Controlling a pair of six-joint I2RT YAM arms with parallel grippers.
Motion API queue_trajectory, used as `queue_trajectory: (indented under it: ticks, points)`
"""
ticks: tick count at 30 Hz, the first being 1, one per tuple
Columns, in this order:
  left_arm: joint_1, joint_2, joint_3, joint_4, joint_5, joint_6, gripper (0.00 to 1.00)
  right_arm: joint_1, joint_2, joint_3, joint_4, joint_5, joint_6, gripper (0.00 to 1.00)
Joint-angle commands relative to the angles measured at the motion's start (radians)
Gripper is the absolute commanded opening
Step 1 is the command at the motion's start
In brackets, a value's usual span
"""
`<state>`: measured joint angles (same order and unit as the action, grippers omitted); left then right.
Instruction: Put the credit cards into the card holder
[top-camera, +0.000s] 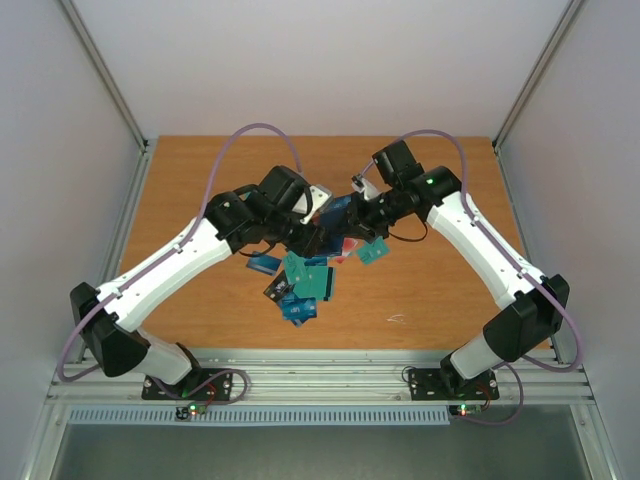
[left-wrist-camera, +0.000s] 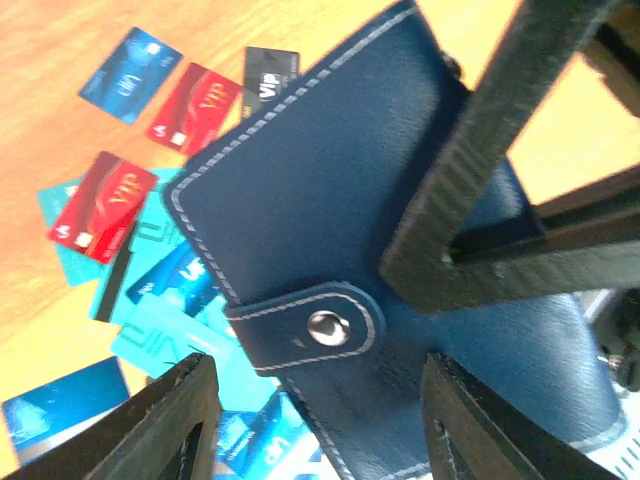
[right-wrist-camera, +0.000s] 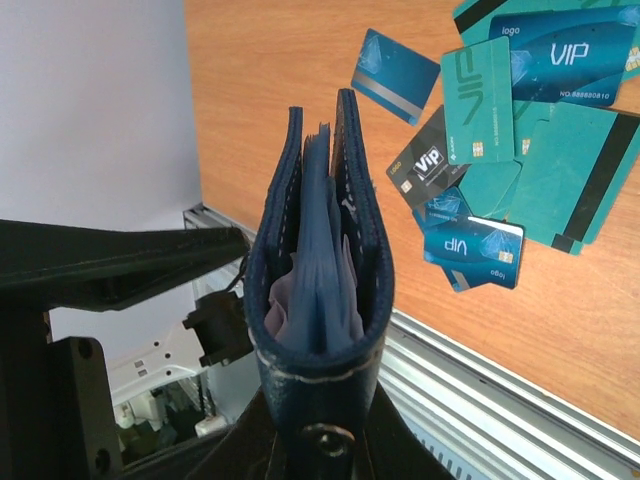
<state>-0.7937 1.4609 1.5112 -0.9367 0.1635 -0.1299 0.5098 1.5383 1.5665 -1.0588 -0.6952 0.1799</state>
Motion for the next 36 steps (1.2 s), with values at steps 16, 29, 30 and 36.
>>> queue_trajectory:
  ticks: [16,29,30,36]
  points:
    - [-0.016,0.029,-0.03,0.053,-0.321,-0.014,0.54,0.04,0.016,0.033,-0.011,-0.112,0.03,0.01]
    - [0.264,-0.079,-0.12,0.003,-0.377,-0.036,0.58,0.031,0.007,0.067,-0.128,-0.037,-0.008,0.01]
    - [0.264,-0.099,-0.128,0.013,-0.326,-0.032,0.6,0.027,0.011,0.07,-0.134,-0.026,-0.012,0.01]
    - [0.265,-0.23,-0.155,0.091,0.087,-0.065,0.69,-0.019,0.056,0.146,-0.174,0.027,-0.035,0.01]
